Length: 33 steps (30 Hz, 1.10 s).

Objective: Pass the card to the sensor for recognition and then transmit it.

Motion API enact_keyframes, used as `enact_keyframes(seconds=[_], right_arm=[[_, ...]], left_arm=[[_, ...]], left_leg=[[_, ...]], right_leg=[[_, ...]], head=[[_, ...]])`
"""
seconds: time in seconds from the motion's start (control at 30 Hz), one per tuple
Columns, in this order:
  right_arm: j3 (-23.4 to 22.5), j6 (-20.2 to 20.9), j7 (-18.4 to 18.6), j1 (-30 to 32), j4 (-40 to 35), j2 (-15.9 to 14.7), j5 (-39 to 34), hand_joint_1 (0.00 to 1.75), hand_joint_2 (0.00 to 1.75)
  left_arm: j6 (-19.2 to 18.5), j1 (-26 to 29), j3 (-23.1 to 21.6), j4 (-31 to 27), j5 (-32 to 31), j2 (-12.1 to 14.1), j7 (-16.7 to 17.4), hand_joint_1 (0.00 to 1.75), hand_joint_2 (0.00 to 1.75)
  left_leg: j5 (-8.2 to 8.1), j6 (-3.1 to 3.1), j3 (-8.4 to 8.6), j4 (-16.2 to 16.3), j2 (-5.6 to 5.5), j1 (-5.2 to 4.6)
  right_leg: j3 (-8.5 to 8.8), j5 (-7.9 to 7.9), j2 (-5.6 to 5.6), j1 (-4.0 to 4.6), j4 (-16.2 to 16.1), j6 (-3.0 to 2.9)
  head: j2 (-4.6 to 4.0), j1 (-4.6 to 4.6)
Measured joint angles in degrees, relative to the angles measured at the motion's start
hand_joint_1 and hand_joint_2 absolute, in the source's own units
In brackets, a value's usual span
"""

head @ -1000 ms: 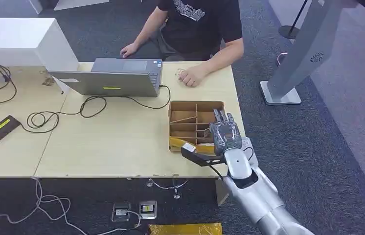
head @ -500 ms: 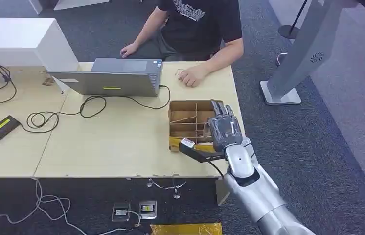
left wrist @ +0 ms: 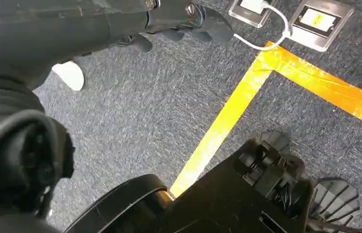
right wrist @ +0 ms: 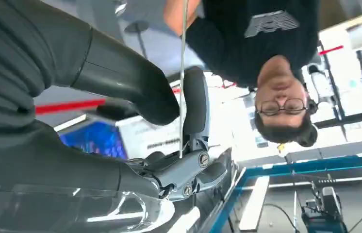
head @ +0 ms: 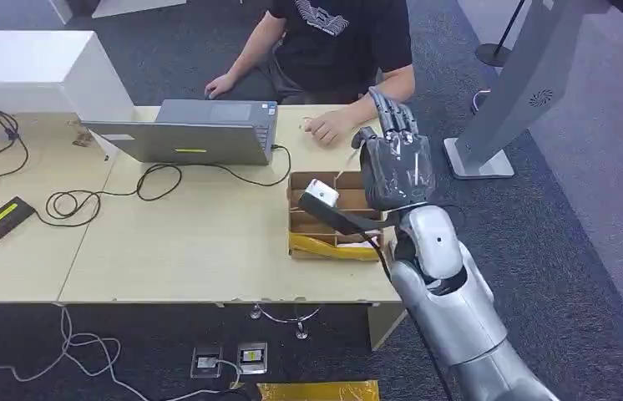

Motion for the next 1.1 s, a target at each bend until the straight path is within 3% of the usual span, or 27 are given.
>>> enact_keyframes(seconds=[0.13, 0.3, 0.57, 1.03, 1.1], right_arm=[[-1.2, -2.1, -3.7, -2.5, 3.7, 0.9, -9.3, 1.75, 1.75], [-3.2, 1.6, -6.0, -6.3, 12.1, 2.7, -22.1, 1.75, 1.75], [-4.3, 2.1, -5.6, -13.0, 25.1, 3.8, -23.4, 1.75, 1.75], [-4.3, 0.3, -4.2, -15.4, 34.6, 3.7, -22.6, 1.75, 1.75], [-4.3, 0.0, -4.1, -15.4, 35.1, 3.7, -22.3, 1.17, 1.75]], left_arm=[[-0.9, -0.5, 0.0, 0.0, -1.5, -0.4, 0.0, 0.0, 0.0], [-2.0, -0.9, 0.0, 0.0, -3.2, -0.8, 0.0, 0.0, 0.0], [-2.8, -1.6, -0.1, 0.0, -5.3, -1.4, 0.0, 0.0, 0.0], [-3.9, -2.2, -0.1, 0.0, -7.1, -2.1, -0.1, 0.0, 0.0], [-3.9, -2.2, -0.1, 0.0, -7.1, -2.1, -0.1, 0.0, 0.0]], left_leg=[[0.0, 0.0, 0.0, 0.0, 0.0, 0.0], [0.01, 0.0, 0.0, 0.0, 0.0, 0.0], [0.0, 0.0, -0.02, 0.0, -0.01, 0.0], [0.0, 0.0, -0.01, 0.0, -0.01, 0.0], [0.0, 0.0, -0.01, 0.0, -0.01, 0.0]], right_leg=[[0.01, 0.01, 0.0, 0.0, 0.0, 0.0], [0.0, 0.01, 0.0, 0.0, 0.0, 0.0], [-0.01, 0.0, -0.02, 0.0, 0.0, 0.0], [-0.01, 0.01, -0.02, 0.0, 0.0, 0.0], [-0.01, 0.0, -0.02, 0.0, 0.0, 0.0]], head=[[0.0, -0.02], [0.0, -0.04], [0.0, 0.04], [0.0, 0.02], [0.0, -0.02]])
